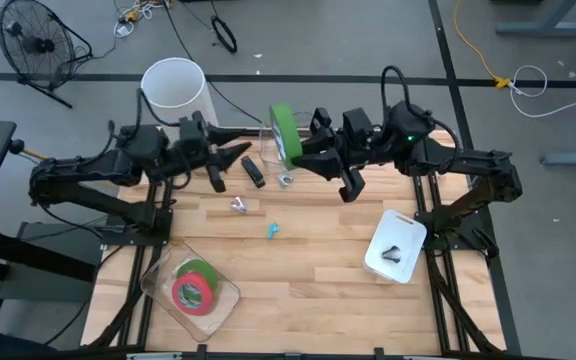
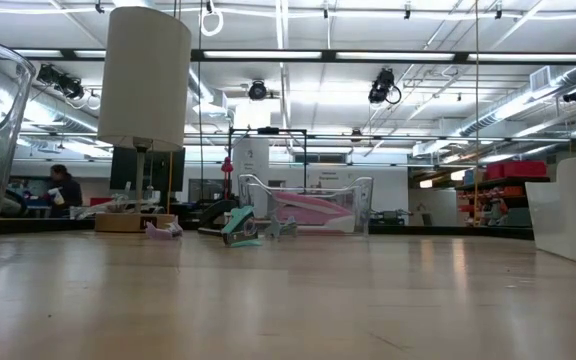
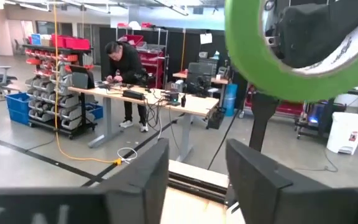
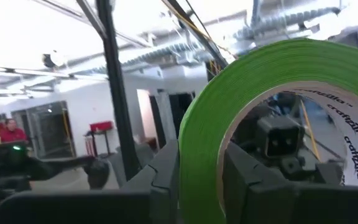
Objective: Pick and place Stapler, Stapler remover, tape
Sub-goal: Put the green tape into the bottom transparent bin
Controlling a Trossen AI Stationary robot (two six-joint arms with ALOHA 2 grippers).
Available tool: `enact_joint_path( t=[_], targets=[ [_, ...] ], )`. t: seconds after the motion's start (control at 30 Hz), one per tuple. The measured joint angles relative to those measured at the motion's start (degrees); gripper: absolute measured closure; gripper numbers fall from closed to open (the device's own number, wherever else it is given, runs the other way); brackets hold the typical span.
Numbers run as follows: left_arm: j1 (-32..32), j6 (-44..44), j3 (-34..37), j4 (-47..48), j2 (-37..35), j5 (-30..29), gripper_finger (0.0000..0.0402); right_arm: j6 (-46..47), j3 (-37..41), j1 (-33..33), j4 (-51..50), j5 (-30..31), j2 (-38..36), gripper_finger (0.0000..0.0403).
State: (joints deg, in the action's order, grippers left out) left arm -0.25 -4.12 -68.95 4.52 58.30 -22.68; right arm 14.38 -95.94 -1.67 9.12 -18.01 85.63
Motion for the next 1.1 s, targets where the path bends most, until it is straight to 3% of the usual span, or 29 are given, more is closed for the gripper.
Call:
enact_joint_path(
  t=[0.17,0.37,1.1],
  targets=[
    [0.0,0.28,0.02,-3.83,2.53,0.0,0.0188,-1.5,0.0,0.0,-5.12,1.07,0.08,0.0332],
    [0.02,0.26,0.02,-4.97,2.93,-0.02,0.0159,-4.94,0.0,0.0,-11.8,4.51,0.1,0.0332],
    [0.04,-1.16,-0.1,-13.75,8.28,1.49,0.0156,-5.63,0.02,0.0,-14.42,2.03,1.39,0.0332]
  ],
)
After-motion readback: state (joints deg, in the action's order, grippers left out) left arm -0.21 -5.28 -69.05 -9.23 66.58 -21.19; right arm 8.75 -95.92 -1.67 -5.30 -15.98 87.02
